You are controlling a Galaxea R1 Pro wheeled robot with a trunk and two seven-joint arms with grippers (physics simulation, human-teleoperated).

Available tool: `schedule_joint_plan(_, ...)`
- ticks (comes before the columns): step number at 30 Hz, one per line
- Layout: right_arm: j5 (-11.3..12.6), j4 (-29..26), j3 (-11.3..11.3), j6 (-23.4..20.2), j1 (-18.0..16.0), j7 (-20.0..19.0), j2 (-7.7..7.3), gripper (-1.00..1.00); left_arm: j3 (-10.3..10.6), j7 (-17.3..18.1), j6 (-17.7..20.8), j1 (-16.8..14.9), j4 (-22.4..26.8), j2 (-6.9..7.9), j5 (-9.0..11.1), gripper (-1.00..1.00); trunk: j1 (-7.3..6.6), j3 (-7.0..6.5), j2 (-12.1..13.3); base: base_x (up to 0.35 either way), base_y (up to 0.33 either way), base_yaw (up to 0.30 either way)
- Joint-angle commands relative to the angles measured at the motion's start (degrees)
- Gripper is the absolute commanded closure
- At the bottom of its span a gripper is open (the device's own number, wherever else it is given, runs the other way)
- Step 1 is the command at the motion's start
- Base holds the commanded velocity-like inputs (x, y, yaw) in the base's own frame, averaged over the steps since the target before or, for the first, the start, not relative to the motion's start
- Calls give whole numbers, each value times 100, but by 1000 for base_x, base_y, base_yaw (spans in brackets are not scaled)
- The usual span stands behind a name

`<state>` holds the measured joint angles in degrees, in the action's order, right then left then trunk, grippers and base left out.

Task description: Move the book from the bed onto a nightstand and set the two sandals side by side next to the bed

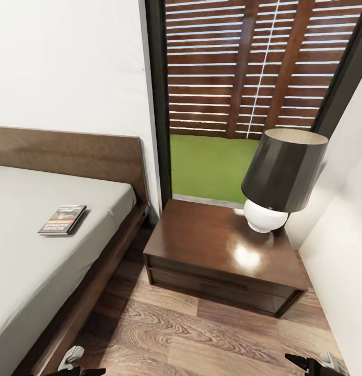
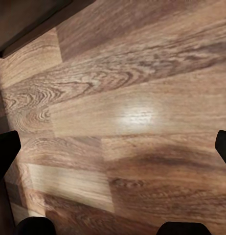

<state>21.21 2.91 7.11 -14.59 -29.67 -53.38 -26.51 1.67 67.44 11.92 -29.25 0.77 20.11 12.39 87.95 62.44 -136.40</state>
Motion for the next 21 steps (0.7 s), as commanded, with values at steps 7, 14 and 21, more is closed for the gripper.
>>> schedule_joint_plan(7,-1,17,59,-52,-11,-21,-3,-100,22,21,61,-2,2,1,36,-100,-1,5,-2,36,18,-1)
schedule_joint_plan(14,-2,17,59,-52,-7,-22,-3,-100,25,22,60,-2,2,1,36,-100,-1,5,-2,88,63,0)
schedule_joint_plan(21,-1,17,59,-52,-10,-23,-2,-100,21,23,59,-2,2,1,36,-100,-1,5,-2,107,76,0)
